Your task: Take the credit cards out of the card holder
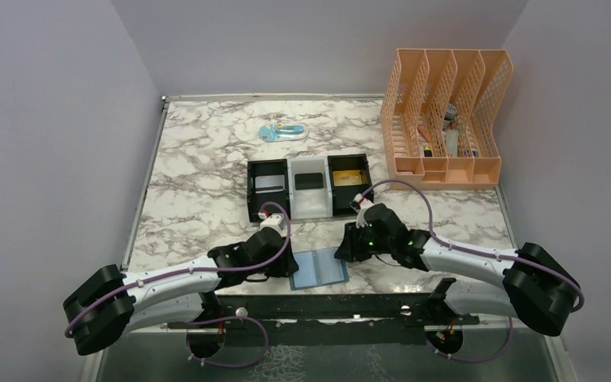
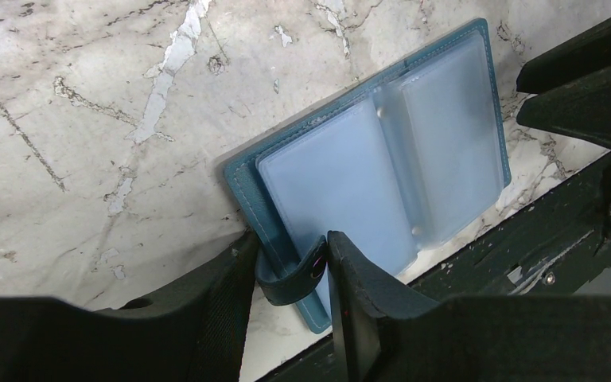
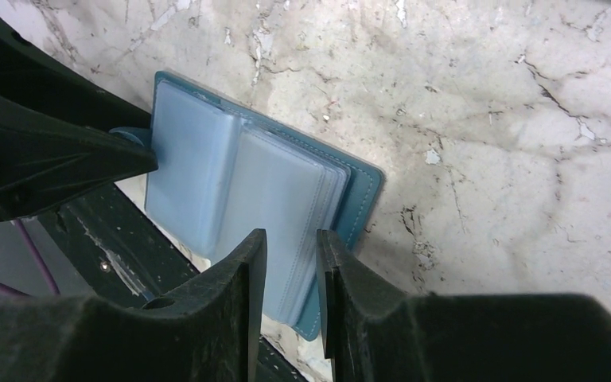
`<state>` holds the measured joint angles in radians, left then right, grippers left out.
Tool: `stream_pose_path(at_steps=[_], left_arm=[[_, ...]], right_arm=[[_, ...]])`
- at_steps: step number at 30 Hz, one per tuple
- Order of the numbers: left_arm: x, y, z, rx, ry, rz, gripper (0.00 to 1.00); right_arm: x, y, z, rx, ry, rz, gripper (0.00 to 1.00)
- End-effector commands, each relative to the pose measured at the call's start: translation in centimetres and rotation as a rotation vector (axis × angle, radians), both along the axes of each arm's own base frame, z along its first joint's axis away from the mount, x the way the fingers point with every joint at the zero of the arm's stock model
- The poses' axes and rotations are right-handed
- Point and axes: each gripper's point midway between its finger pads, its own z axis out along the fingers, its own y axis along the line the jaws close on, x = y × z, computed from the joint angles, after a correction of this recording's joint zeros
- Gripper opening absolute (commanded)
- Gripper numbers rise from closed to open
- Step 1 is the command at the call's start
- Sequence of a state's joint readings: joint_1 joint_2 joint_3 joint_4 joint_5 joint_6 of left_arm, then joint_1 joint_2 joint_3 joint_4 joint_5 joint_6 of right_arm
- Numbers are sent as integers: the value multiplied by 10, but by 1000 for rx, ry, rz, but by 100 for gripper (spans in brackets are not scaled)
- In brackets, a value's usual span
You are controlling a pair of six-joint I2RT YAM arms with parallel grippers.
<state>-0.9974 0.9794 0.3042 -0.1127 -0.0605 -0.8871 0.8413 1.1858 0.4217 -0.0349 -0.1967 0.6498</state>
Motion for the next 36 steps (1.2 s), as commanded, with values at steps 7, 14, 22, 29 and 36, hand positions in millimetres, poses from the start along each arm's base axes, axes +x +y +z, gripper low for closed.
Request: stream_pose_path(at_steps=[7,14,22,29,36], left_arm=[[-5,-1,-3,-5,12,-11,39],[-5,0,-6,6,18,-14,37],[-6,0,-7,8,19,-15,37],[-5,-1,-7,7,18,-10,36],[-5,-1,-7,11,20,-10,36]], right_arm=[[-2,9,-13,28,23,20,30],[-5,13,-14,55,27,38,23],[5,1,-2,0,-19,-19,30],[-3,6,7,54,-21,29,31],[-9,11,-11,55,31,57,30]])
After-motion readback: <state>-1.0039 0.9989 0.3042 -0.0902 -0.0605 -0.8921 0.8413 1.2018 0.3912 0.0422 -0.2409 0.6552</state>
